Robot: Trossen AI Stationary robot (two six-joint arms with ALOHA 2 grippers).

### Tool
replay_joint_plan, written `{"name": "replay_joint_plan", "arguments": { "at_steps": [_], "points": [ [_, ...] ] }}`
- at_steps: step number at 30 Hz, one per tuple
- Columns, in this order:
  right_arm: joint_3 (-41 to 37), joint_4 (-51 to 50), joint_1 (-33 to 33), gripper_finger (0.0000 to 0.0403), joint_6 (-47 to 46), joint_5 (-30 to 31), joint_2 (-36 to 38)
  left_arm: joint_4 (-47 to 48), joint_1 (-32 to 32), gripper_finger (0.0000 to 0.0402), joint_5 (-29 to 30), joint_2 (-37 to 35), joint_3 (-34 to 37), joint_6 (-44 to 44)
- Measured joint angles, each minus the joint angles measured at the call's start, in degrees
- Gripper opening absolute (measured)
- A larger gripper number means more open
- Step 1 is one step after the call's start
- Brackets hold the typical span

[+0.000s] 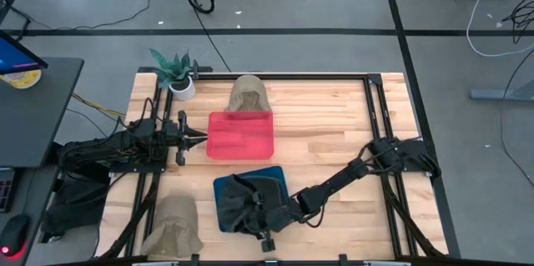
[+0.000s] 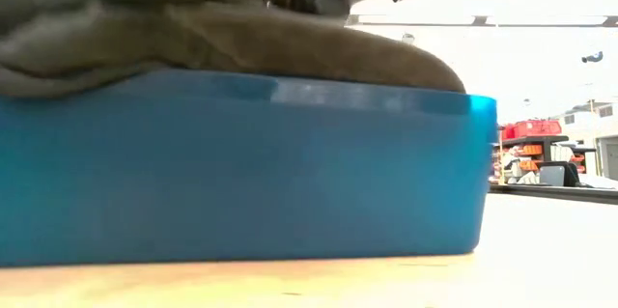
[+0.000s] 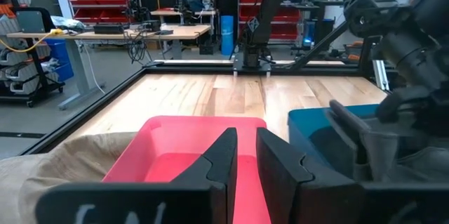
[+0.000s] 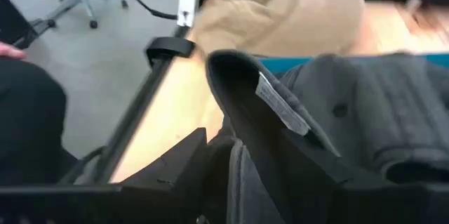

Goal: Pick & Place hat
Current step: Put the black cap into the blue bin

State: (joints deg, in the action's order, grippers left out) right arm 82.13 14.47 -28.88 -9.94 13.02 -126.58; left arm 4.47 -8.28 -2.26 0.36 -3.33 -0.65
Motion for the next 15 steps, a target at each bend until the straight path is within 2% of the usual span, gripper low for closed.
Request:
{"name": "replay_joint_plan", "arguments": {
  "at_steps": [5,15],
  "points": [
    [-0.1,-1.1,1.2,0.0172,-2.9,-2.1,-0.1,0.0,0.0,0.0058,0.0,0.0,0.0,0.0],
    [-0.6,4.2,-0.1,0.0171,0.4,-4.6,3.0,0.0,0.0,0.0058,0.0,0.0,0.0,0.0]
  ]
}}
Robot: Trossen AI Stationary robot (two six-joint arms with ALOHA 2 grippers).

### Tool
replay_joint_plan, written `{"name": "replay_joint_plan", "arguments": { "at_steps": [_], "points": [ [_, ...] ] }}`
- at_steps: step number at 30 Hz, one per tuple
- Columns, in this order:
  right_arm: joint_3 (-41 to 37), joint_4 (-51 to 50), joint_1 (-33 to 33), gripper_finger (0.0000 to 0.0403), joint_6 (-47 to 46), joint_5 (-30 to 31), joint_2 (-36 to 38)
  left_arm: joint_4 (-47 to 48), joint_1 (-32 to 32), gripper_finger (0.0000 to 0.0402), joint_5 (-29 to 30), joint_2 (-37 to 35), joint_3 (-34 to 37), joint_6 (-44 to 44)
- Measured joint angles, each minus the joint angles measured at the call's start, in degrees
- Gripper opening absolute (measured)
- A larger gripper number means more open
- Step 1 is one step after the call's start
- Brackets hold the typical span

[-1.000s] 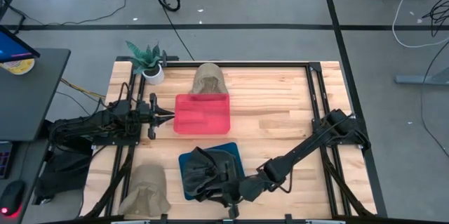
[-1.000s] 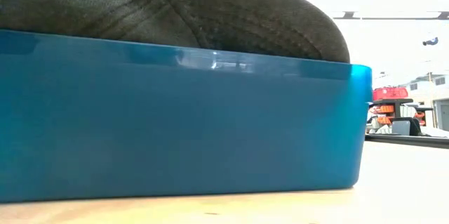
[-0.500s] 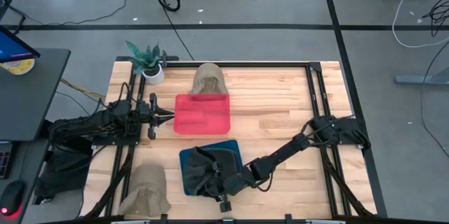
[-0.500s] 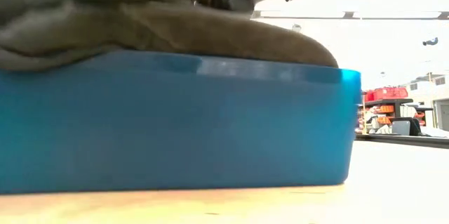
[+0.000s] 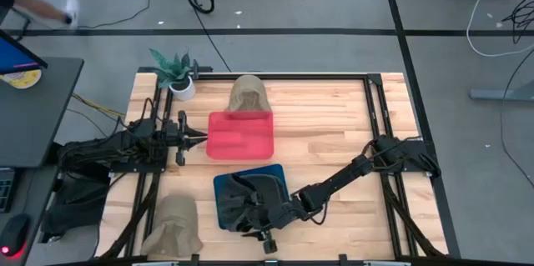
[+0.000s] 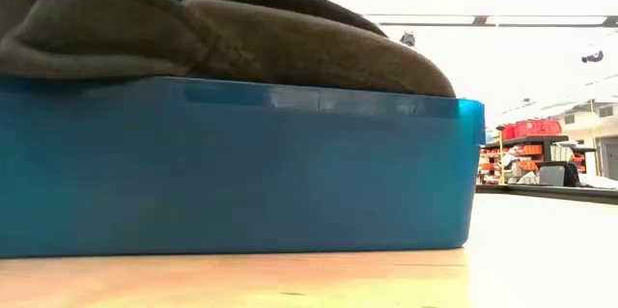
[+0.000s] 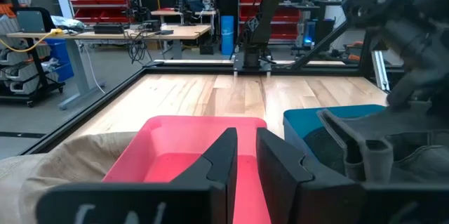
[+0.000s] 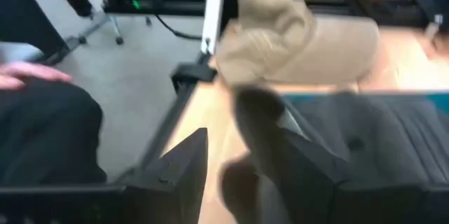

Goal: Pick & Place hat
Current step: Put the black cap into the blue bin, then put the bottom brown cap into the pink bin

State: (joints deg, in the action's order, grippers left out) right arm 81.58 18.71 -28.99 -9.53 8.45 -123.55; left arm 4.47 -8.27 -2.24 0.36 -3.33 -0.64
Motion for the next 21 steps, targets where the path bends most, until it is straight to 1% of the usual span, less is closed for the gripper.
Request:
{"name": "replay_joint_plan", "arguments": {
  "at_steps": [7,11,14,19,21],
  "points": [
    [0.0,-0.7,-0.3,0.0171,4.1,-0.4,5.1,0.0,0.0,0.0058,0.0,0.0,0.0,0.0],
    [0.1,-5.3,0.1,0.0171,4.6,-0.1,8.8,0.0,0.0,0.0058,0.0,0.0,0.0,0.0],
    [0.1,-10.9,0.9,0.0171,4.4,2.5,11.9,0.0,0.0,0.0058,0.0,0.0,0.0,0.0],
    [0.1,-19.4,2.6,0.0171,6.2,10.5,15.9,0.0,0.0,0.0058,0.0,0.0,0.0,0.0],
    [0.1,-21.1,3.3,0.0171,6.4,12.5,16.6,0.0,0.0,0.0058,0.0,0.0,0.0,0.0]
  ]
}}
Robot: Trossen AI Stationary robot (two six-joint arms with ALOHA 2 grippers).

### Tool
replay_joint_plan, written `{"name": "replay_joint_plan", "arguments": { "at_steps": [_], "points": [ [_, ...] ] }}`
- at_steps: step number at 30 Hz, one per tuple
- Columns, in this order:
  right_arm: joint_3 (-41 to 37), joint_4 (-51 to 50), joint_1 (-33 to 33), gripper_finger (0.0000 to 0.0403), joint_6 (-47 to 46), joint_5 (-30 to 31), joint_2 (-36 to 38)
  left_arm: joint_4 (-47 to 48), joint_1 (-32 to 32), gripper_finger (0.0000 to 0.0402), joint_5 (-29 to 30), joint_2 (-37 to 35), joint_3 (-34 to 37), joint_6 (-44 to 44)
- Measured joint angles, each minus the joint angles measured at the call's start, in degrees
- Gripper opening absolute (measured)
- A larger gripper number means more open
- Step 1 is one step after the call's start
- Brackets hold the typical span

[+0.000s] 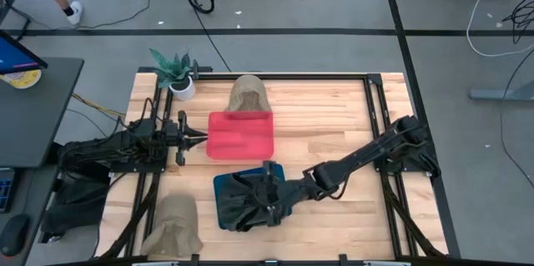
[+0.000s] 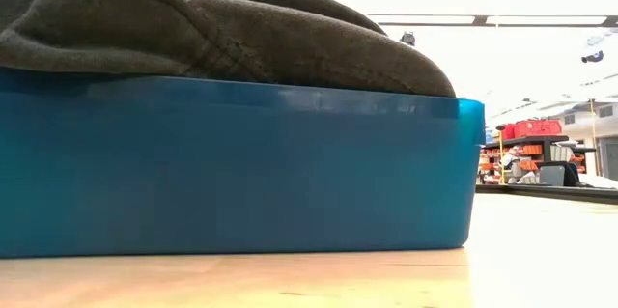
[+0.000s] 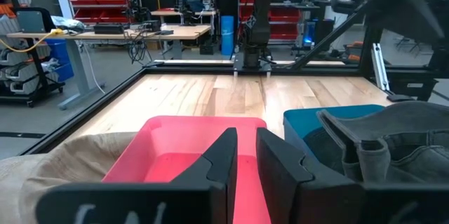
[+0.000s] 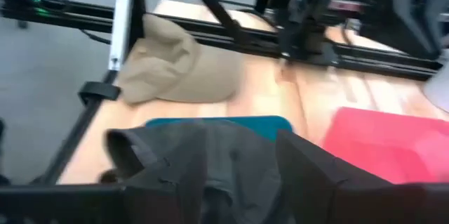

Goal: Pick & Place hat
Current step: Put the bottom brown cap into the pink bin

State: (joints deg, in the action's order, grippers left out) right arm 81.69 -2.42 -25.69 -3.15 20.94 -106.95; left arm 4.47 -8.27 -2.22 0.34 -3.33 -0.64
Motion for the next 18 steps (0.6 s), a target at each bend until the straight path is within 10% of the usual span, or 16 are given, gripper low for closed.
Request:
{"name": "replay_joint_plan", "arguments": {
  "at_steps": [18],
  "points": [
    [-1.6,-6.5,1.2,0.0171,1.3,1.2,7.3,0.0,0.0,0.0058,0.0,0.0,0.0,0.0]
  ]
}}
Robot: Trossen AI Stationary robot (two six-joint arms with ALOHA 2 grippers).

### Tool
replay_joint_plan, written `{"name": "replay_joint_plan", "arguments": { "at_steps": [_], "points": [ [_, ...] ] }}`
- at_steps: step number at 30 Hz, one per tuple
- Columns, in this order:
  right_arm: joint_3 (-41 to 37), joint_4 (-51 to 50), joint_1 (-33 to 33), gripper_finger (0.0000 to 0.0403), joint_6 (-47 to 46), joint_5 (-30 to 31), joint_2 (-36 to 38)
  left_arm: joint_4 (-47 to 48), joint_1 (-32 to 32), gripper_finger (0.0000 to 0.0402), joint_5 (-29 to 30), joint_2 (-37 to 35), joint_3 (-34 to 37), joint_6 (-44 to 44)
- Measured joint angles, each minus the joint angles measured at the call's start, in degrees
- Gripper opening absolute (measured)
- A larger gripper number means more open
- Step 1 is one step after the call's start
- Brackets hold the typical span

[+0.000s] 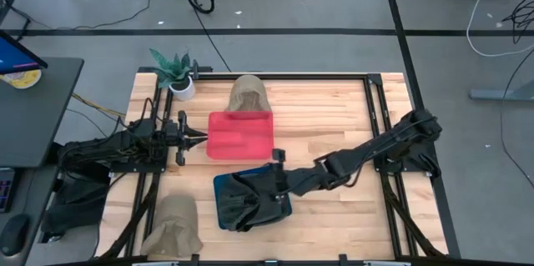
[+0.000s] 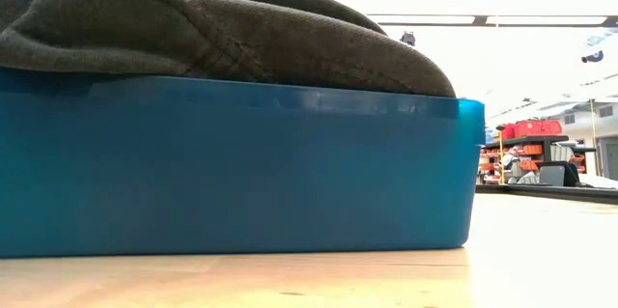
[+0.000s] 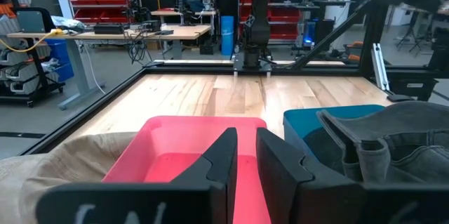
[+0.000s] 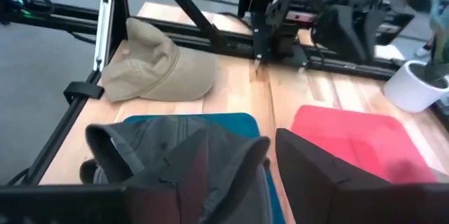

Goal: Pick & Place hat
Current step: Put the bottom brown cap into the pink bin

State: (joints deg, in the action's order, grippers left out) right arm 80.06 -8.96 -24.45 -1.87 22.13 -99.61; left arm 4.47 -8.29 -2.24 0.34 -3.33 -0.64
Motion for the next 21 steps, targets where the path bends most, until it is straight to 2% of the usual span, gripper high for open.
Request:
{"name": "replay_joint_plan", "arguments": {
  "at_steps": [3,13,21],
  "points": [
    [-6.9,4.8,0.4,0.0171,0.8,0.2,4.9,0.0,0.0,0.0058,0.0,0.0,0.0,0.0],
    [-38.1,32.3,2.3,0.0171,2.4,0.1,27.4,-0.2,0.0,0.0058,0.0,0.0,0.0,0.0],
    [-55.5,41.9,2.3,0.0171,2.7,1.4,46.6,-0.2,0.0,0.0058,0.0,0.0,0.0,0.0]
  ]
}}
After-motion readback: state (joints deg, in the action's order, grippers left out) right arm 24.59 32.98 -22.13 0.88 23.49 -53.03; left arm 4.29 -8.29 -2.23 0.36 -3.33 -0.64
